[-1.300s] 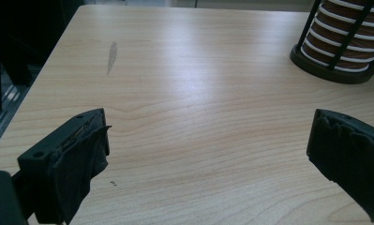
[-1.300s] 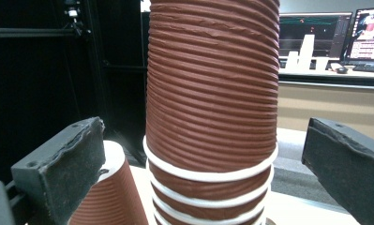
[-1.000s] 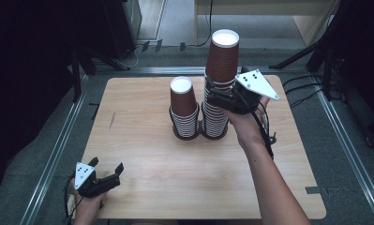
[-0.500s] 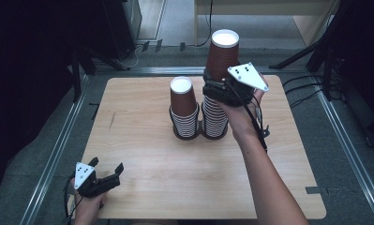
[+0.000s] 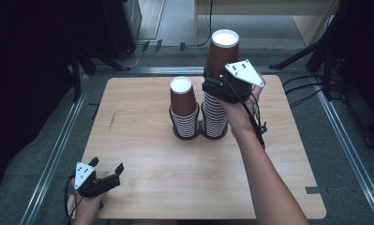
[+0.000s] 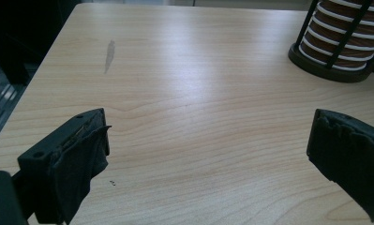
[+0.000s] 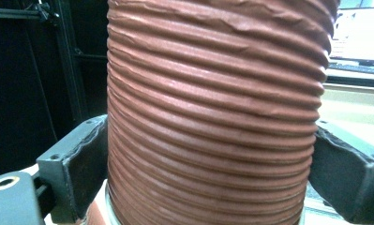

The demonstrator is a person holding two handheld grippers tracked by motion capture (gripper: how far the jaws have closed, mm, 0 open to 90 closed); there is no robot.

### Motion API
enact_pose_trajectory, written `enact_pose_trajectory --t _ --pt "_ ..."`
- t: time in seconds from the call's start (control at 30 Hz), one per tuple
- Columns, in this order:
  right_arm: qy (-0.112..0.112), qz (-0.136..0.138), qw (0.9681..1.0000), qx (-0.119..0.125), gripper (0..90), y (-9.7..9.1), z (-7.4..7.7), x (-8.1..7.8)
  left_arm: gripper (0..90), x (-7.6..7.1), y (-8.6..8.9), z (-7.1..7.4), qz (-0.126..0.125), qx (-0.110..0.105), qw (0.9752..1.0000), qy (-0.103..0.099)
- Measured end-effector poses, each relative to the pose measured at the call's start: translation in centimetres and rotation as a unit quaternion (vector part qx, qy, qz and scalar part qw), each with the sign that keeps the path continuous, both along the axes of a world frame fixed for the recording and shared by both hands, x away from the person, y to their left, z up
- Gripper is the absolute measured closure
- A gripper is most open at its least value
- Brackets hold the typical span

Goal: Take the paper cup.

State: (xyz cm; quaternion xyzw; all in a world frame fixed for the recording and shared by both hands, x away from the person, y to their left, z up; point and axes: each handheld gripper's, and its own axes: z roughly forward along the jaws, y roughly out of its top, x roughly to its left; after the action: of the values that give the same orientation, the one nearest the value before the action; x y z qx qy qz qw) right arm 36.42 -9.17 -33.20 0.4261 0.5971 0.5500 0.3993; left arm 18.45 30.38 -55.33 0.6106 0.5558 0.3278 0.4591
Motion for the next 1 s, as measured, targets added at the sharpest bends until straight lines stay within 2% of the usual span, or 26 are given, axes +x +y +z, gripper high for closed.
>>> enact_pose_trajectory --t 0.5,0.63,0.77,1.0 --pt "-0.004 -0.002 1.0000 -0.002 9.2 0.0 0.2 0.0 0.0 0.0 0.0 0.0 0.000 -0.002 1.0000 0.000" --pt "-0.014 -0.004 0.9999 0.002 10.4 0.1 0.5 -0.2 0.0 0.0 0.0 0.0 0.001 -0.002 1.0000 -0.001" --pt "-0.029 -0.003 0.9995 0.008 10.9 0.0 1.4 -0.3 0.0 0.0 0.0 0.0 0.000 -0.001 1.0000 0.000" --pt "-0.044 -0.006 0.9990 0.001 11.2 0.3 2.4 -0.4 0.0 0.0 0.0 0.0 0.000 -0.002 1.0000 0.000"
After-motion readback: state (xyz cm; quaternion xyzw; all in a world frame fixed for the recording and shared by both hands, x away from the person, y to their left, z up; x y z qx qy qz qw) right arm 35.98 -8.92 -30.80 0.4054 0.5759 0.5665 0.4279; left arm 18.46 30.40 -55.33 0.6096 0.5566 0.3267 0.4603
